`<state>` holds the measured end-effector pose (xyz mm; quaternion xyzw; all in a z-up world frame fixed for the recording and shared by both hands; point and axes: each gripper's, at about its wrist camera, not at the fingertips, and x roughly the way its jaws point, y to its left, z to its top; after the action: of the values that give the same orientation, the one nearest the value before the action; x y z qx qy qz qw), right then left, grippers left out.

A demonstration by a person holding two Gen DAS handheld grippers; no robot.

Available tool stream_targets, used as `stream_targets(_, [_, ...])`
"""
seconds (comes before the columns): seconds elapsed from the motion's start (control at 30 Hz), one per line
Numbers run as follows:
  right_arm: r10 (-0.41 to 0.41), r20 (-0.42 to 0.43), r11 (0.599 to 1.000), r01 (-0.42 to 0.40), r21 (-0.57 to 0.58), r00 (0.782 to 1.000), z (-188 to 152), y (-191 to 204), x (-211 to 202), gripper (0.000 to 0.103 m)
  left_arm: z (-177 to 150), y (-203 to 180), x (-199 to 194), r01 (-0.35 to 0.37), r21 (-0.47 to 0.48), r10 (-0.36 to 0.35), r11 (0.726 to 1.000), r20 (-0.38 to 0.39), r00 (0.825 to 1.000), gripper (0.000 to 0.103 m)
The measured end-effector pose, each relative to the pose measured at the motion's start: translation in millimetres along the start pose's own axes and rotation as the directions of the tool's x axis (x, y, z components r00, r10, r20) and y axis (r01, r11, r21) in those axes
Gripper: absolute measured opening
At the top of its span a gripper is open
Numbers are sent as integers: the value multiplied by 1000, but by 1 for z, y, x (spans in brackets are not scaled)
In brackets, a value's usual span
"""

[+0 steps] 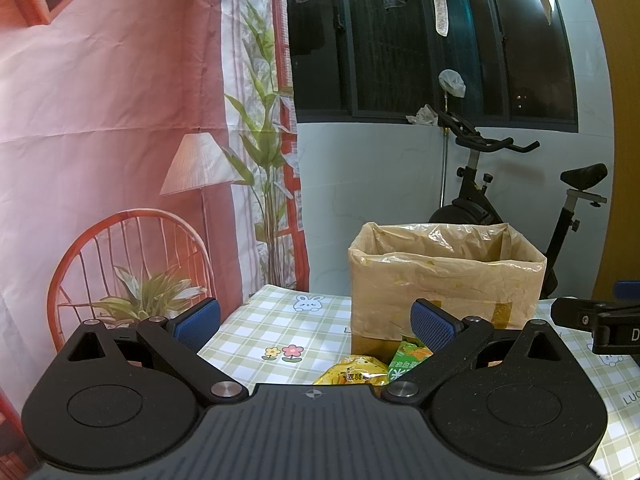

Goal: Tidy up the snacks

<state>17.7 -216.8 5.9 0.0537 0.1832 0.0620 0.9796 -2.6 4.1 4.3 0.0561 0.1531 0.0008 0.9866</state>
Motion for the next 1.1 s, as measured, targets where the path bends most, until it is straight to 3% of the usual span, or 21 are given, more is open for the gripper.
stream_targets(0.53, [23,-4,999,-23,28,1000,-2,-6,3,103,-2,2,7,-19,-12,19,1000,-14,1000,102])
stream_targets(0.67, [75,19,993,-77,94,997,-2,-20,10,103,-1,5,24,-27,-4,27,1000,-23,999,102])
stream_targets(0.83, [49,75,992,-57,109,996,-5,-34,23,103,-7,12,51,-51,-9,51,999,-30,998,101])
stream_targets(1.1, [11,18,992,-13,128,1000,-22,-54,54,103,-26,19,90,-29,-60,24,998,-76,997,91])
